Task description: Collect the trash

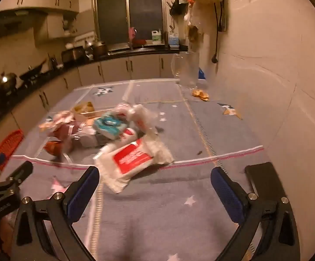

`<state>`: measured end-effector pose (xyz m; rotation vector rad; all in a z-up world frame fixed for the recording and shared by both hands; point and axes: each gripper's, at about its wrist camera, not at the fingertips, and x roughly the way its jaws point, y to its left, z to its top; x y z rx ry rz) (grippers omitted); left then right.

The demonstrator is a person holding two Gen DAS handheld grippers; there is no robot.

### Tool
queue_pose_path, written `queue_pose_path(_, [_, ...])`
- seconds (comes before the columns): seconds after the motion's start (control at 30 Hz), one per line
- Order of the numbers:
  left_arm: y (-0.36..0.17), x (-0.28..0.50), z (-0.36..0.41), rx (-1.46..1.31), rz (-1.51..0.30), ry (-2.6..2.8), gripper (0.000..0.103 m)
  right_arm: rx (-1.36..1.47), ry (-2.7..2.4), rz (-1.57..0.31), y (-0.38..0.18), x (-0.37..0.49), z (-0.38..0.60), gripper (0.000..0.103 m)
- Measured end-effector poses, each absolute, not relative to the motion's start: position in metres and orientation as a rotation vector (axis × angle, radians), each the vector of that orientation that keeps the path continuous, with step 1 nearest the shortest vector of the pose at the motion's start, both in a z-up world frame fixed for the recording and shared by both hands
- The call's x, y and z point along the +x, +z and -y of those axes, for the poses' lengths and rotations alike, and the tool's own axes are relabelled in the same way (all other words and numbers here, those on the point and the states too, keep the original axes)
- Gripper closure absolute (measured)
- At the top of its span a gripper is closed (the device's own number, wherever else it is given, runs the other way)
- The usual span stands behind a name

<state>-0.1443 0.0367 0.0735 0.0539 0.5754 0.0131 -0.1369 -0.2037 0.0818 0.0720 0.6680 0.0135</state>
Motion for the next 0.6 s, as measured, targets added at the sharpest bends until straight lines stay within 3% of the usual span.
queue_pose_path(0.6, [0.053, -0.143, -0.041, 0.099, -0.587, 0.039, 0.0, -0.017, 0.021, -0.707, 0.066, -0.13, 0.187, 0.0])
